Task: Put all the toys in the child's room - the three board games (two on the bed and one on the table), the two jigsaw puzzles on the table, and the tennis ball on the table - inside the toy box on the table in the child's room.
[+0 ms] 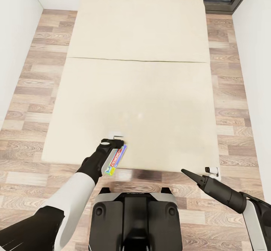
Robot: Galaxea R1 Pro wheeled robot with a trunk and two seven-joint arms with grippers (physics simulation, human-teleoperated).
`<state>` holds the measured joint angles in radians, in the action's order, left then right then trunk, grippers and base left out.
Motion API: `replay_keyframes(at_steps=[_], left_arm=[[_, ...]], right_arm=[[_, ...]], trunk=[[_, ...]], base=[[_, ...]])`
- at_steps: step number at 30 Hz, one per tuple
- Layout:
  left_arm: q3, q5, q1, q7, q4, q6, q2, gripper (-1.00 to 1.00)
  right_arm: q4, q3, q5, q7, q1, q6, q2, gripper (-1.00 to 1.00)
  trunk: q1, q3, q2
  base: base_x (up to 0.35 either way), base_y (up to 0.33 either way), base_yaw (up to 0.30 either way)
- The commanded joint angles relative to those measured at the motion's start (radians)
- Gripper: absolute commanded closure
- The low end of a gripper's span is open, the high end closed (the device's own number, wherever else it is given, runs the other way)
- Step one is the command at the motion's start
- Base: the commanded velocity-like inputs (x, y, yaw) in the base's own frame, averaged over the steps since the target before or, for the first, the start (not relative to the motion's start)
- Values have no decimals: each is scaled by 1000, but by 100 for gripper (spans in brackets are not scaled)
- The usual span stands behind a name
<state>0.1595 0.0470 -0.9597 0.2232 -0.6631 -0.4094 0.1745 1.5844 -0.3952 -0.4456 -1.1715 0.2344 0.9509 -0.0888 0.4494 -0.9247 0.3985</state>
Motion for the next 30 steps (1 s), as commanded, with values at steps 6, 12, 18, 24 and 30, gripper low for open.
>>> replay_keyframes(at_steps=[6,12,18,24,30], left_arm=[[3,5,0,7,-1,-5,0,-100],[3,5,0,7,-1,-5,0,-100],[2,5,0,7,-1,-4,0,-100],[2,5,0,7,-1,-4,0,-100],[0,6,0,6,-3,-4,0,-100]], right_arm=[[0,-1,-1,-2,0,5,0,-100],[0,-1,-2,-2,0,5,0,-100],[0,-2,-2,-2,0,5,0,-100],[0,-2,-2,-2,0,5,0,-100],[0,-2,-1,-2,0,5,0,-100]], trunk=[[1,-1,2],[1,-1,2],[1,-1,2],[1,-1,2],[1,-1,2]], base=[[-4,0,0],[-89,0,0],[-24,0,0],[-3,0,0],[0,0,0]])
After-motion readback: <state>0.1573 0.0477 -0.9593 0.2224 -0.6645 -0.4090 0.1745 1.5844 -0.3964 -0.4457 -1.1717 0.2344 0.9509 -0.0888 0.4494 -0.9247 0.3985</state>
